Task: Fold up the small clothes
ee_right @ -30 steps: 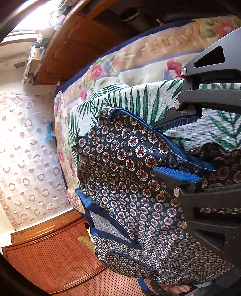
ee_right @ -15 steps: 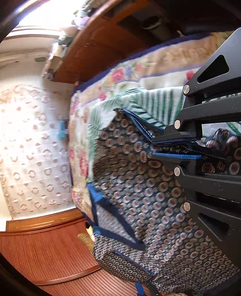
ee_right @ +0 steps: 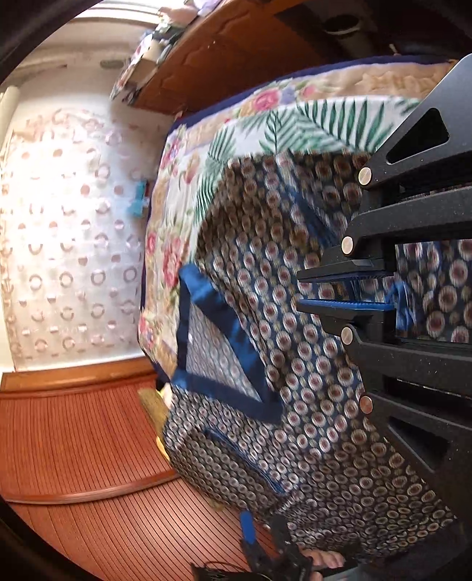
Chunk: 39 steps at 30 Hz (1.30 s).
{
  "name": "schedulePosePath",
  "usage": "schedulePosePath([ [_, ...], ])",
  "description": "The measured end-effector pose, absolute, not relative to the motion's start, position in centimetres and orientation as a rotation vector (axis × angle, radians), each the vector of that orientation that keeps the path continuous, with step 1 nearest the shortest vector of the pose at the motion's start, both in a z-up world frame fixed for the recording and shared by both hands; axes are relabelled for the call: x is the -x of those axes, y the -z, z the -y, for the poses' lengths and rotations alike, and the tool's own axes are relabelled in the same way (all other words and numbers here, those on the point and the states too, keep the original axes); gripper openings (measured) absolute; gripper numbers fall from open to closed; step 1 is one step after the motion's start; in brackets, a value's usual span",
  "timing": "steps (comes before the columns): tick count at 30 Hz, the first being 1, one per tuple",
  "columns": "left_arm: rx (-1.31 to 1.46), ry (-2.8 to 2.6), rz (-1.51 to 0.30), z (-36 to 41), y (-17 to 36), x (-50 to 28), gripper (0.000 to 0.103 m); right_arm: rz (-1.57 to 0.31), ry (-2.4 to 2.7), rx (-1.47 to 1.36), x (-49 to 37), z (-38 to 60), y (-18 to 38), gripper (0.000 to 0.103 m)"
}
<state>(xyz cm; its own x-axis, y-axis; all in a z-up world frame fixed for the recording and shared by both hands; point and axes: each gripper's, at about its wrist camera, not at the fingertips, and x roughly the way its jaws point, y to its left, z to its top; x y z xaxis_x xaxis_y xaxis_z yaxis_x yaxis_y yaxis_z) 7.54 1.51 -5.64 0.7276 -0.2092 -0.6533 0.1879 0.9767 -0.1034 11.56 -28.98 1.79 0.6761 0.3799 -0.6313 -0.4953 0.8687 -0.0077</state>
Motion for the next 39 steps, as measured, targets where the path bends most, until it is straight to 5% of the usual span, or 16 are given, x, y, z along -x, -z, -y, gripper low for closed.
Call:
schedulePosePath([
  [4, 0.033, 0.217, -0.723, -1.6, 5.6, -7.6, 0.103, -0.659, -0.468, 0.181, -11.6, 29.3, -1.6, 0.013],
  [7, 0.039, 0.217, -0.717, -1.6, 5.5, -7.4, 0.103, -0.658, -0.434, 0.153, -12.2, 30.5, -1.4, 0.047],
  [8, 0.041, 0.218, -0.715, -1.6, 5.4, -7.4, 0.103, -0.665, -0.417, 0.142, -12.6, 30.9, -1.2, 0.048],
  [25, 0.044, 0.217, -0.706, -1.4, 5.3, -7.0, 0.103, -0.843, -0.373, -0.113, -20.7, 32.9, 2.2, 0.048],
  [27, 0.045, 0.217, -0.708, -1.5, 5.4, -7.0, 0.103, -0.841, -0.367, -0.09, -21.0, 32.4, 2.2, 0.042],
  [29, 0.043, 0.215, -0.71, -1.5, 5.5, -7.1, 0.103, -0.836, -0.378, -0.067, -21.5, 31.7, 1.9, 0.016],
  [30, 0.042, 0.214, -0.71, -1.5, 5.6, -7.1, 0.103, -0.829, -0.387, -0.059, -21.5, 31.5, 1.7, 0.015],
  [37, 0.045, 0.205, -0.709, -1.7, 5.4, -7.1, 0.103, -0.767, -0.477, 0.027, -21.1, 27.4, 0.0, 0.015],
  [39, 0.046, 0.202, -0.708, -1.8, 5.4, -7.1, 0.103, -0.764, -0.506, 0.054, -20.9, 26.0, 0.0, 0.029],
])
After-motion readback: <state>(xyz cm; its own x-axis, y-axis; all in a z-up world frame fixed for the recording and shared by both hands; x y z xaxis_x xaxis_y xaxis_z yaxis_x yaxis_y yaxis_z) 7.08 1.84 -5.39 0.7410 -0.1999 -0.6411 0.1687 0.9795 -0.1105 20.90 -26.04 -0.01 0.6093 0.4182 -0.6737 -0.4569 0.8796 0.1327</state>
